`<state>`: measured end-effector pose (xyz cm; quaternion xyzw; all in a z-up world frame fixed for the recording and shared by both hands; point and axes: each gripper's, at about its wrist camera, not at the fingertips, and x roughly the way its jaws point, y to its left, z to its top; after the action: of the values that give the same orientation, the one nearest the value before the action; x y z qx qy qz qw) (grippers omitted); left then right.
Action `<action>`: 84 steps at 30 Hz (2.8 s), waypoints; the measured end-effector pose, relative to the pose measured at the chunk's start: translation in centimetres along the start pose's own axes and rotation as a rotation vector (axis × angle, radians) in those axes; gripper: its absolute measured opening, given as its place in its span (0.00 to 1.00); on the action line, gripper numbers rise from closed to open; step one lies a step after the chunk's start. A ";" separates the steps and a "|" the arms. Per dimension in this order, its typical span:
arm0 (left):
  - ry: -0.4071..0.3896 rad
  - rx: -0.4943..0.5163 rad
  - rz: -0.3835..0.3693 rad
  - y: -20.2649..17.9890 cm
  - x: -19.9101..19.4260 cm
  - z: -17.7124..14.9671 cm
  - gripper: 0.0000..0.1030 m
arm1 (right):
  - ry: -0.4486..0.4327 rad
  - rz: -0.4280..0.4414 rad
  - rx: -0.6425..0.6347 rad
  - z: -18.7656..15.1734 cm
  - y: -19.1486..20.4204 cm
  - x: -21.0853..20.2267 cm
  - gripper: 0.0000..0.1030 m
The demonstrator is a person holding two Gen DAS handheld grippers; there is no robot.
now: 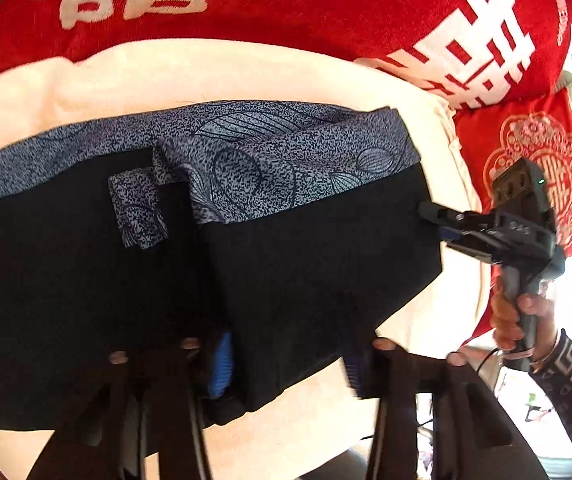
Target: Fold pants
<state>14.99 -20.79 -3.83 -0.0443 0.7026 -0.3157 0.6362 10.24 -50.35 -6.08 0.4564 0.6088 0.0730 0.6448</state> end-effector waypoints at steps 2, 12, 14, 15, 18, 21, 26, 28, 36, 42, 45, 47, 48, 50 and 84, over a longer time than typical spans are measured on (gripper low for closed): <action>0.003 0.026 0.071 0.1 -0.2 -0.7 0.38 | -0.002 0.027 -0.017 -1.0 0.7 -0.5 0.32; -0.112 -0.077 0.261 -0.2 -1.8 -3.3 0.53 | -0.085 -0.277 -0.113 -3.6 4.0 -0.1 0.53; -0.154 -0.075 0.262 -0.9 -3.2 -3.5 0.53 | -0.120 -0.295 -0.194 -3.9 5.6 -1.5 0.52; -0.175 -0.069 0.269 -1.3 -3.8 -3.5 0.53 | -0.133 -0.308 -0.238 -3.8 6.8 -1.8 0.42; -0.218 -0.029 0.270 -3.0 -4.6 -2.2 0.53 | -0.132 -0.326 -0.315 -3.1 8.6 -1.9 0.25; -0.223 -0.004 0.246 -4.4 -3.2 -0.2 0.53 | -0.120 -0.307 -0.328 -1.4 9.0 -1.3 0.25; -0.187 -0.039 0.299 -4.0 1.9 1.9 0.53 | -0.047 -0.307 -0.304 -0.9 7.6 2.2 0.24; -0.206 -0.051 0.282 -3.0 2.5 1.2 0.53 | -0.039 -0.308 -0.304 -1.5 7.0 2.9 0.24; -0.204 -0.042 0.297 -2.8 1.2 -1.7 0.53 | -0.015 -0.273 -0.317 -2.3 6.4 2.1 0.24; -0.216 -0.165 0.317 -1.0 -1.4 -4.0 0.80 | 0.017 -0.265 -0.293 -2.7 6.9 1.8 0.33; -0.210 -0.190 0.313 -0.1 -2.1 -4.7 0.80 | 0.010 -0.276 -0.296 -4.0 7.8 2.0 0.46; -0.200 -0.192 0.327 0.5 -2.4 -5.2 0.80 | 0.007 -0.306 -0.307 -5.3 8.6 2.3 0.47; -0.196 -0.193 0.332 0.8 -2.6 -5.4 0.80 | 0.004 -0.313 -0.303 -5.9 9.0 2.4 0.48; -0.185 -0.202 0.344 1.8 -3.1 -6.1 0.80 | 0.003 -0.314 -0.296 -7.3 9.9 2.7 0.48; -0.615 -0.778 -0.104 27.7 -12.8 -18.8 0.80 | 0.105 -0.612 -0.547 -15.8 20.4 14.4 0.69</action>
<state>9.40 14.49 -6.78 -0.4044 0.5448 -0.0336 0.7338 9.81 -21.40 -0.10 0.0614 0.7065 0.0601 0.7025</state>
